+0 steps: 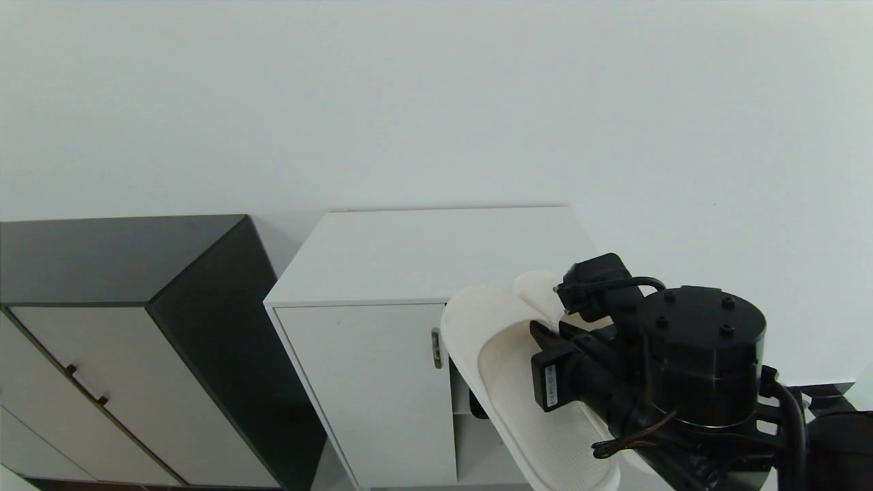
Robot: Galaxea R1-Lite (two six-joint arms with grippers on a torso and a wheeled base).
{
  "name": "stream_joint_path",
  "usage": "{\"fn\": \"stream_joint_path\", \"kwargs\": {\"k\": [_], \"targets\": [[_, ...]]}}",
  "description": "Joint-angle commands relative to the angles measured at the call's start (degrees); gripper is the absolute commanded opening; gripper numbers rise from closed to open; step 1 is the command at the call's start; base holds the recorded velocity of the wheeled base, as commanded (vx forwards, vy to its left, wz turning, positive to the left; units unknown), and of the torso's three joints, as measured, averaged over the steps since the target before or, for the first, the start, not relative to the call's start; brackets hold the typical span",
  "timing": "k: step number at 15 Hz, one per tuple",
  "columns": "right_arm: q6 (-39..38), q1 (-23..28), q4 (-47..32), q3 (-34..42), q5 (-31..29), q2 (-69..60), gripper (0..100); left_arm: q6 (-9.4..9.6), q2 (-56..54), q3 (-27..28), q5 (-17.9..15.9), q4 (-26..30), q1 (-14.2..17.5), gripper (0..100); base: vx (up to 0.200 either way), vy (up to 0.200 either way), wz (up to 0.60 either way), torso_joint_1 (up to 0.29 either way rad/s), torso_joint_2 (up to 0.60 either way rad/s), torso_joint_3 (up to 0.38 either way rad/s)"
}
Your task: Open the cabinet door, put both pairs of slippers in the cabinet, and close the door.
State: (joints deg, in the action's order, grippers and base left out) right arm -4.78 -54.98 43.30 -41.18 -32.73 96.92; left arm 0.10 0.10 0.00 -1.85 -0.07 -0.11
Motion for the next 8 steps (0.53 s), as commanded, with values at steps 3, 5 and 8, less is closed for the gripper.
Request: {"fn": "stream_joint_path", "kwargs": {"k": [3,5,8], "targets": [[-0.14,0.05,1.08,0.75,0.39,0.29,0,-0.01,-0.01,0.00,0.01,-0.01,0.02,0,0.000,0.000,0.00,0.000,0.00,0.000],[0.03,0.05,1.52,1.10,0.39,0.29,0,-0.01,-0.01,0.00,0.01,-0.01,0.02,0,0.000,0.000,0.00,-0.151,0.33,0.190],[0.03,0.05,1.61,1.37,0.39,0.38,0,-0.01,-0.01,0.00,0.01,-0.01,0.02,0,0.000,0.000,0.00,-0.219,0.52,0.294]]}}
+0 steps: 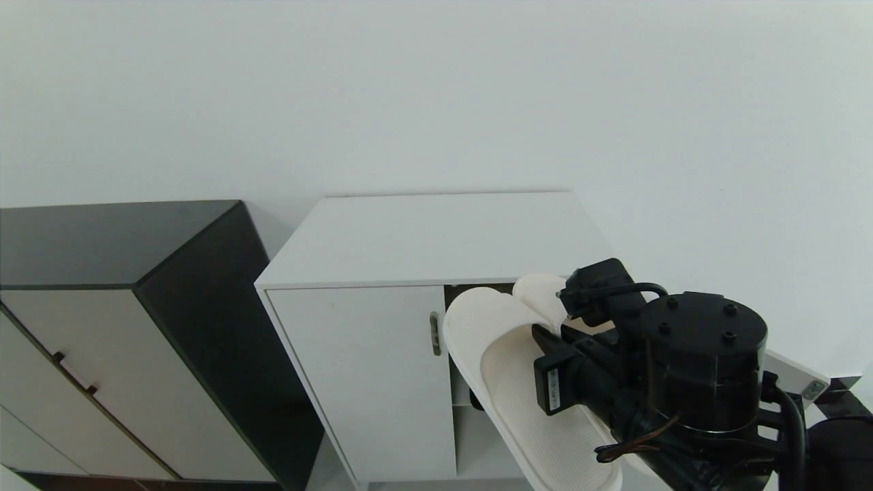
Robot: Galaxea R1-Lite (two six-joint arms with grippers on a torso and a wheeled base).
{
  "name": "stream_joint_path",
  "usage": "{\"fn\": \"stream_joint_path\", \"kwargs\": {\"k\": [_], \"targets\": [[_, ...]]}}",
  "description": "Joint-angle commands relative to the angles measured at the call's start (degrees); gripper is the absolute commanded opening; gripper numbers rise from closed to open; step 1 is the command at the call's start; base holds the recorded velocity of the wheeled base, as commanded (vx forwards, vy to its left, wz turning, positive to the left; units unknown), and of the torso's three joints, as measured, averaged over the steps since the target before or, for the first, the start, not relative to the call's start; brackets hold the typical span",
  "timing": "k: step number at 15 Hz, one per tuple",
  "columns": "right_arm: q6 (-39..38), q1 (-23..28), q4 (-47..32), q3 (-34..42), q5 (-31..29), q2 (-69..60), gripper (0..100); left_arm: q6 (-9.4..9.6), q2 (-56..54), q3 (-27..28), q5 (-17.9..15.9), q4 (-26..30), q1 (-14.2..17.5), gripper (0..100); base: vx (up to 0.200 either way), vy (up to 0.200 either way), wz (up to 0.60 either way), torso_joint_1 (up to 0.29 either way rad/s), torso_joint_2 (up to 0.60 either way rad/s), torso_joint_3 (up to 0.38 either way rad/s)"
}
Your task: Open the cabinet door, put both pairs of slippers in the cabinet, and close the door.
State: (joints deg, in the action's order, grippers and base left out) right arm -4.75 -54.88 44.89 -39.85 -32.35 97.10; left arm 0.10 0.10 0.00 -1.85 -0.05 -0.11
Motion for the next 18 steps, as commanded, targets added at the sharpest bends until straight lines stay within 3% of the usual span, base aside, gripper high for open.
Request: {"fn": "stream_joint_path", "kwargs": {"k": [1,18], "targets": [[0.01,-0.05,0.03,0.04,0.01,0.11,0,-0.01,-0.01,0.00,0.01,-0.04,0.02,0,0.000,0.000,0.00,-0.232,0.54,0.310],[0.01,-0.05,0.29,0.12,0.01,0.64,0,0.08,-0.01,0.00,0.01,-0.04,0.02,0,0.000,0.000,0.00,-0.182,0.50,0.320]]}}
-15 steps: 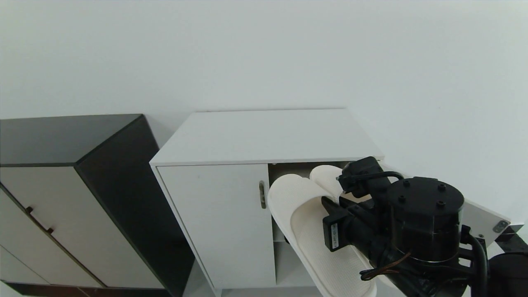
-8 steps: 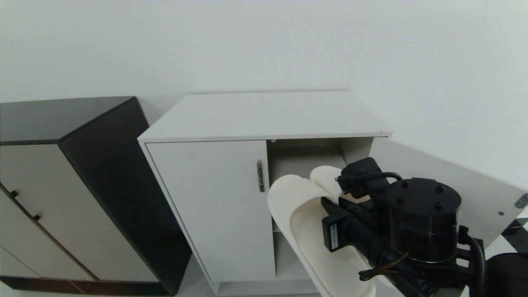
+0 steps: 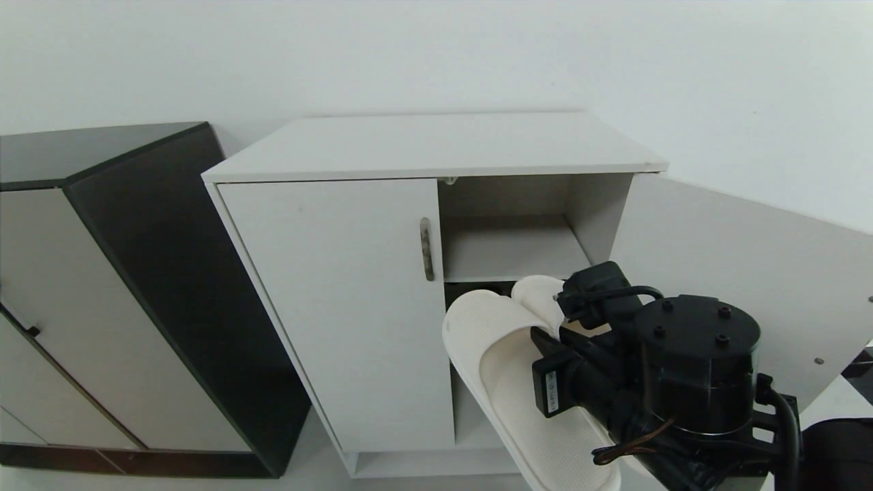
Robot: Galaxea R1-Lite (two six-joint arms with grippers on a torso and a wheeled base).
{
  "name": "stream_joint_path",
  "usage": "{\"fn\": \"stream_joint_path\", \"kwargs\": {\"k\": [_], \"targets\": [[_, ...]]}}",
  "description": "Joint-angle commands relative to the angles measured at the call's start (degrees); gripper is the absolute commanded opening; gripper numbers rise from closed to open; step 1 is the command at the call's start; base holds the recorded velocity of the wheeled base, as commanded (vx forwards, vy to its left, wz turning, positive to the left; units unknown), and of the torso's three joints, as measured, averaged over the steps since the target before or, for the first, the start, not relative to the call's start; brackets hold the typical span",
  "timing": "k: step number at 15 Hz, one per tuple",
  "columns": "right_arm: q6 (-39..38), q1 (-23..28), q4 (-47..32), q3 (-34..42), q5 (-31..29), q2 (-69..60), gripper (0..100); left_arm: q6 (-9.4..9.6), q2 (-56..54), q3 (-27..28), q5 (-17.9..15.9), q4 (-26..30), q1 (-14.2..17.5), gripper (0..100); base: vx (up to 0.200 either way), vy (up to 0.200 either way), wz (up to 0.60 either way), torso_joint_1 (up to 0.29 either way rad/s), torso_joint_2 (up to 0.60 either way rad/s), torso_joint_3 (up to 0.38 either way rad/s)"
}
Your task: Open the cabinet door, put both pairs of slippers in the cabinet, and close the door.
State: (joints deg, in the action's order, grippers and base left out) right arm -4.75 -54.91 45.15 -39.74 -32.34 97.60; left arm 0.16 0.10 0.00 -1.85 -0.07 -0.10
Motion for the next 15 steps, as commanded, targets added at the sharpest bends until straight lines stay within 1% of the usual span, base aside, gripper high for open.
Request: {"fn": "stream_joint_path", "kwargs": {"k": [1,5,9,11,14,15], "targets": [[0.01,-0.03,0.02,0.01,0.00,0.14,0,0.02,-0.01,0.00,0.01,-0.01,0.01,0,0.000,0.000,0.00,-0.115,0.47,0.354],[-0.17,0.41,0.20,0.19,0.09,0.14,0,-0.07,-0.01,0.00,0.01,-0.01,0.01,0,0.000,0.000,0.00,-0.090,0.45,0.356],[0.01,1.47,0.46,0.19,0.00,-0.13,0,-0.07,-0.01,0.00,0.01,-0.01,0.01,0,0.000,0.000,0.00,-0.034,0.41,0.372],[0.10,2.26,0.46,0.19,0.00,-0.30,0,-0.07,-0.01,0.00,0.01,-0.01,0.01,0,0.000,0.000,0.00,-0.007,0.14,0.144],[0.89,2.52,-0.07,-0.25,-0.62,0.22,0,-0.07,-0.01,0.00,0.01,-0.01,0.01,0,0.000,0.000,0.00,0.001,0.02,0.017],[1.24,2.00,-2.79,-2.62,-2.46,1.19,0,-0.07,-0.01,0.00,0.01,-0.01,0.01,0,0.000,0.000,0.00,0.000,0.00,0.000]]}}
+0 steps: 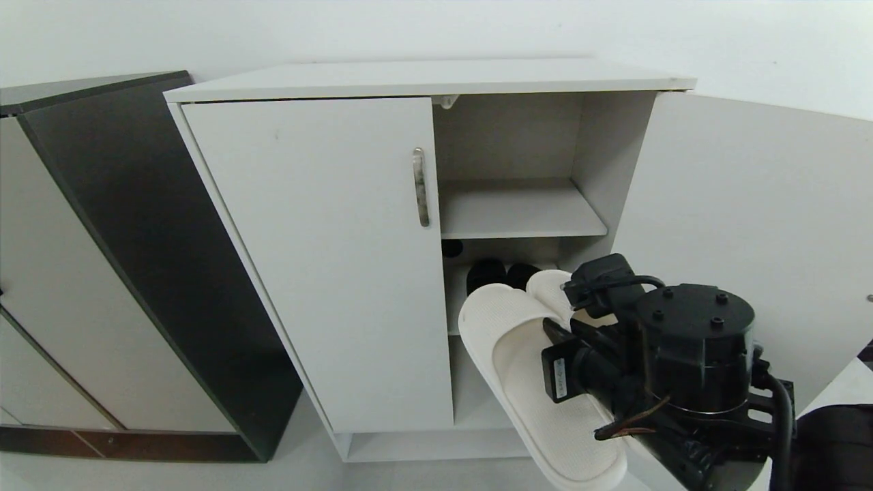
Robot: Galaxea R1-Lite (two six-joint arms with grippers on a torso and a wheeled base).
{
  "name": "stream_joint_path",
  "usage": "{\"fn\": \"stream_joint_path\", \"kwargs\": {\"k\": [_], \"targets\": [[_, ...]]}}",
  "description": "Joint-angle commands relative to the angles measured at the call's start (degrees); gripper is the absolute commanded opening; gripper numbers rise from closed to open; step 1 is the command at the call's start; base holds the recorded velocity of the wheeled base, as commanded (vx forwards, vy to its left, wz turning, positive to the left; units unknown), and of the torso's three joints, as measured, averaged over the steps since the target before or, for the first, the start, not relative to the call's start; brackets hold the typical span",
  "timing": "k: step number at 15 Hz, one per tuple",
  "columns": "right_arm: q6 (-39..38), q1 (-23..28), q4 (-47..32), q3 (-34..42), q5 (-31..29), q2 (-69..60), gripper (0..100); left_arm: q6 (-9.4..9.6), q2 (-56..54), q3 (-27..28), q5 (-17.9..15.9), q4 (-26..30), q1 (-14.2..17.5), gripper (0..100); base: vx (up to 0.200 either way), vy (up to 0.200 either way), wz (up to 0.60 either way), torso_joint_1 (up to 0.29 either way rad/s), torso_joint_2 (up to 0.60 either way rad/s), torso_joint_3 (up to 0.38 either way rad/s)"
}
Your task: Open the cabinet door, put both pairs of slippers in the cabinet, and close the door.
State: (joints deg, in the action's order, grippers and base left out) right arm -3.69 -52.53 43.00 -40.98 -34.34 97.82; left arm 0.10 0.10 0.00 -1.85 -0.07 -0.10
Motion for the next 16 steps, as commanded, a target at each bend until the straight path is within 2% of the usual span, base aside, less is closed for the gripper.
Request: {"fn": "stream_joint_path", "kwargs": {"k": [1,5,7,9,12,16], "targets": [[-1.23,-1.26,-6.08,-5.33,-3.54,1.59,0,-0.01,-0.01,0.00,0.01,-0.01,0.01,0,0.000,0.000,0.00,0.000,0.00,0.000],[-13.97,-2.58,-30.78,-26.43,-11.10,5.19,0,-0.01,-0.01,0.00,0.01,-0.01,0.01,0,0.000,0.000,0.00,0.000,0.00,0.000],[-14.94,-2.49,-33.86,-31.70,-14.17,6.16,0,-0.01,-0.01,0.00,0.01,-0.01,0.01,0,0.000,0.000,0.00,0.000,0.00,0.000],[-12.57,-2.14,-33.94,-33.63,-14.35,6.42,0,-0.01,-0.01,0.00,0.01,-0.01,0.01,0,0.000,0.000,0.00,0.000,0.00,0.000],[-11.07,-1.61,-33.86,-34.86,-14.35,6.60,0,-0.10,-0.01,0.00,0.10,-0.01,0.01,0,0.000,0.000,0.00,0.000,0.00,0.000],[-11.16,1.99,-33.59,-34.86,-14.26,8.09,0,-0.01,-0.01,0.00,0.10,-0.01,0.01,0,0.000,0.000,0.00,0.000,0.00,0.000]]}}
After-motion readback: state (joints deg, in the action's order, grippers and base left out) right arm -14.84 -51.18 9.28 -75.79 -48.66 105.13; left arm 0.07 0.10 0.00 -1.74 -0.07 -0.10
